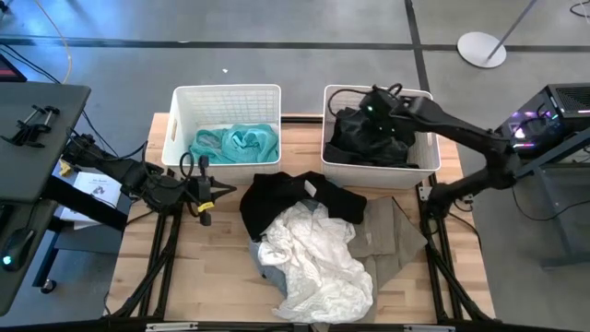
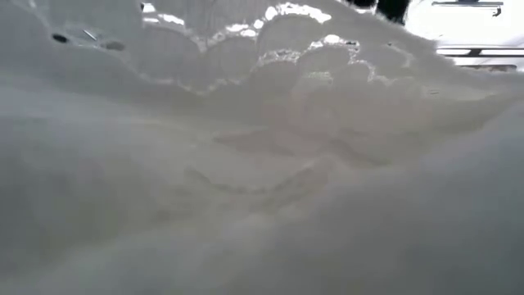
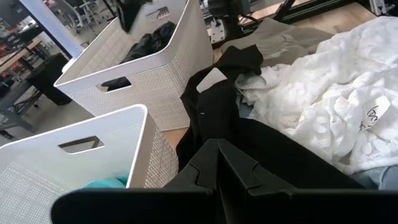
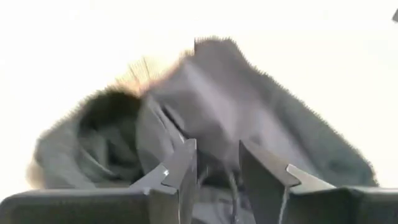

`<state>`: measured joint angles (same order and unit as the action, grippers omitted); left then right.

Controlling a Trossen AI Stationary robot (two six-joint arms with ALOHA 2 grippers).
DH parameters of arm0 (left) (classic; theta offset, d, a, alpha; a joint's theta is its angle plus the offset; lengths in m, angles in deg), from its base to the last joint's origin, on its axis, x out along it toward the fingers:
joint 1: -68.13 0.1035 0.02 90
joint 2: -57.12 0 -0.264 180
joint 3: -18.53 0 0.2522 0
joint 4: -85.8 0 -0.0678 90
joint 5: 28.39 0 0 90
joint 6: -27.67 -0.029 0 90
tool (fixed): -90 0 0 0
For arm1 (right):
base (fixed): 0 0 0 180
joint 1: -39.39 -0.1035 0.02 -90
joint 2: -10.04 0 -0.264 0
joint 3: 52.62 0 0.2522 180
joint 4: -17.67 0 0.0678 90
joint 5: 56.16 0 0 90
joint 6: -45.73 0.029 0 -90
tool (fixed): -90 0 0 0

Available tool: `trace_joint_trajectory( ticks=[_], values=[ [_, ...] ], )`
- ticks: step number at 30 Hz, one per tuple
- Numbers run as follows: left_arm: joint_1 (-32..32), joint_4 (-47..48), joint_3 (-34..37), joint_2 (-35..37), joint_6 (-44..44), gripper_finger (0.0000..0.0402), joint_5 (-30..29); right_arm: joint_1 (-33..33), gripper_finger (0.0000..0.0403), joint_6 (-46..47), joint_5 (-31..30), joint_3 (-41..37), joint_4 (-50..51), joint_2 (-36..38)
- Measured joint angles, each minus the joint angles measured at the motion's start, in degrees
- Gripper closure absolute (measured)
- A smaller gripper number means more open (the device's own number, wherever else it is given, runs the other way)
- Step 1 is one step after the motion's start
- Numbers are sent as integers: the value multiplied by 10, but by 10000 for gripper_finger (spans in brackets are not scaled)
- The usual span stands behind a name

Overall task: Sort clothes
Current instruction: Put the black pants into the right white laundry bin

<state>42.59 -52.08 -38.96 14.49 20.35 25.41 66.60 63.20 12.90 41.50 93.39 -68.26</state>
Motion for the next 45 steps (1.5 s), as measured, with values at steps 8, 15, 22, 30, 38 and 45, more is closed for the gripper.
trace_joint_trajectory(
  ticks=[8, 15, 22, 30, 38, 45],
  values=[
    [0, 1, 0, 0, 4, 401, 0, -187, 303, 17, -139, -18, -18, 42],
    [0, 8, 0, 0, 11, 401, 0, -370, 304, 66, -184, -114, -102, 41],
    [0, 8, 0, 0, 7, 401, 0, -479, 304, 99, -60, -202, -258, 41],
    [0, 6, 0, 0, 7, 401, 0, -507, 296, 192, -13, -287, -378, 41],
    [0, 6, 0, 0, -3, 401, 0, -493, 216, 216, -59, -284, -293, 38],
    [0, 4, 0, 0, -2, 402, 0, -473, 156, 204, -89, -287, -247, -21]
  ],
)
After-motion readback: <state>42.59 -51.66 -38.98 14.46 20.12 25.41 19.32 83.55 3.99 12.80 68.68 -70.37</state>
